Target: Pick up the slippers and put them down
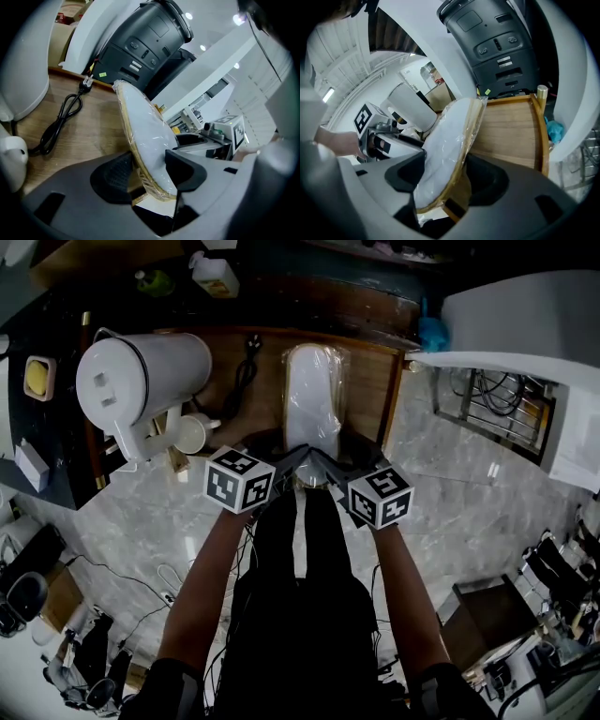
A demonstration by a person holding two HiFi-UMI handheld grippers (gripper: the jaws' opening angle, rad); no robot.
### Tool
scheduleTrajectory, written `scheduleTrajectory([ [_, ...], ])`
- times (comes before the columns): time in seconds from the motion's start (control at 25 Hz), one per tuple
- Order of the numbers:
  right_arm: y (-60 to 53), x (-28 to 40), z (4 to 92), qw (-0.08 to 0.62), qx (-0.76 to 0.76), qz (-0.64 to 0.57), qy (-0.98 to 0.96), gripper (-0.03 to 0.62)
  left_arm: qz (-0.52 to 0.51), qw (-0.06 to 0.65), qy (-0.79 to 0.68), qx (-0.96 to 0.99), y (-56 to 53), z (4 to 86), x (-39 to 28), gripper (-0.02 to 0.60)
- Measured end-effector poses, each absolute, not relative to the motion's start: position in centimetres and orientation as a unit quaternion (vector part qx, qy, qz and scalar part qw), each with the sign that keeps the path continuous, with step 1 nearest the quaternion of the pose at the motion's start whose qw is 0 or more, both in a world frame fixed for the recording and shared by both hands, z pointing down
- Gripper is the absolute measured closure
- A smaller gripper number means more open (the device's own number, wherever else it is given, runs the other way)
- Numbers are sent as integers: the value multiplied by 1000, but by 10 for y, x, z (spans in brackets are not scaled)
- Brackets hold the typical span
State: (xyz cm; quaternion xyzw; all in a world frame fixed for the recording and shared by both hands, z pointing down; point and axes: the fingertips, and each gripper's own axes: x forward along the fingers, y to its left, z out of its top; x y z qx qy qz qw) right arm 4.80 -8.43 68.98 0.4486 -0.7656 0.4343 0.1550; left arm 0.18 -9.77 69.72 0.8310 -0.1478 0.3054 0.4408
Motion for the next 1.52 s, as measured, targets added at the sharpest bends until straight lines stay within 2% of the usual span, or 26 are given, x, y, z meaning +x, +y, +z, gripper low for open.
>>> scheduleTrajectory([
  [0.48, -76, 50, 613, 134, 466, 409, -773, 319, 295, 399, -152, 855, -89, 617, 2, 354],
  [0.76, -64, 59, 555, 114, 498, 374, -774, 329, 268, 343, -171, 884, -81, 556, 12, 357],
  [1.08, -51, 56, 507, 93, 507, 345, -784, 335, 235, 323, -180, 899, -68, 507, 8, 357],
  [1.52, -30, 58, 450, 100, 517, 284, -801, 336, 194, 311, -164, 916, -47, 457, 10, 357],
])
